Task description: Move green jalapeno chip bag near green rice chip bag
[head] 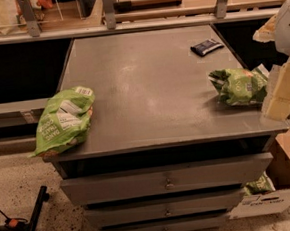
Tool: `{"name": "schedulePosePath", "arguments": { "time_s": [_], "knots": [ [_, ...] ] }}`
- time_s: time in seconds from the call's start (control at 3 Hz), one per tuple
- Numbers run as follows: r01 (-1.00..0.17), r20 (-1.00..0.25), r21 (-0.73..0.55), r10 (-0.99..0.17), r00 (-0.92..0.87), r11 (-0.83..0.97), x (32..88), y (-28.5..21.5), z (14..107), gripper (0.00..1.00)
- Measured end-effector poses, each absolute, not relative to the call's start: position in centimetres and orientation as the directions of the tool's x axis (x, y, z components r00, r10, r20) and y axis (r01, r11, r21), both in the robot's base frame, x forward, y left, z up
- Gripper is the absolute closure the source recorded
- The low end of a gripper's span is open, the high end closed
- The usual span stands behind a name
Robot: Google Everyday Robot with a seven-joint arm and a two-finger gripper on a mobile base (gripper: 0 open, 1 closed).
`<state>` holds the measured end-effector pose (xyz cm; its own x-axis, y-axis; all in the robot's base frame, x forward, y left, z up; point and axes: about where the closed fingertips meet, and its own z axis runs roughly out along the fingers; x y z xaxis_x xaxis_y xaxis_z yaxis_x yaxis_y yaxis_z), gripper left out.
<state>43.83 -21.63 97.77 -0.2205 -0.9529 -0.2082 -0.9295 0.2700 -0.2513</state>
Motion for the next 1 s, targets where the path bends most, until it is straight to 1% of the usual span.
{"name": "schedulePosePath", "arguments": {
  "time_s": [0.33, 0.67, 1.0],
  "knots": [
    [-0.929, -0.208, -0.251, -0.953, -0.220, 0.270, 43.8, -21.6, 97.8, 0.00],
    [-0.929, -0.152, -0.277, -0.966, -0.209, 0.245, 44.7, -22.0, 97.3, 0.00],
    [-0.921, -0.083, -0.321, -0.976, -0.203, 0.219, 48.8, -23.7, 95.5, 0.00]
  ]
}}
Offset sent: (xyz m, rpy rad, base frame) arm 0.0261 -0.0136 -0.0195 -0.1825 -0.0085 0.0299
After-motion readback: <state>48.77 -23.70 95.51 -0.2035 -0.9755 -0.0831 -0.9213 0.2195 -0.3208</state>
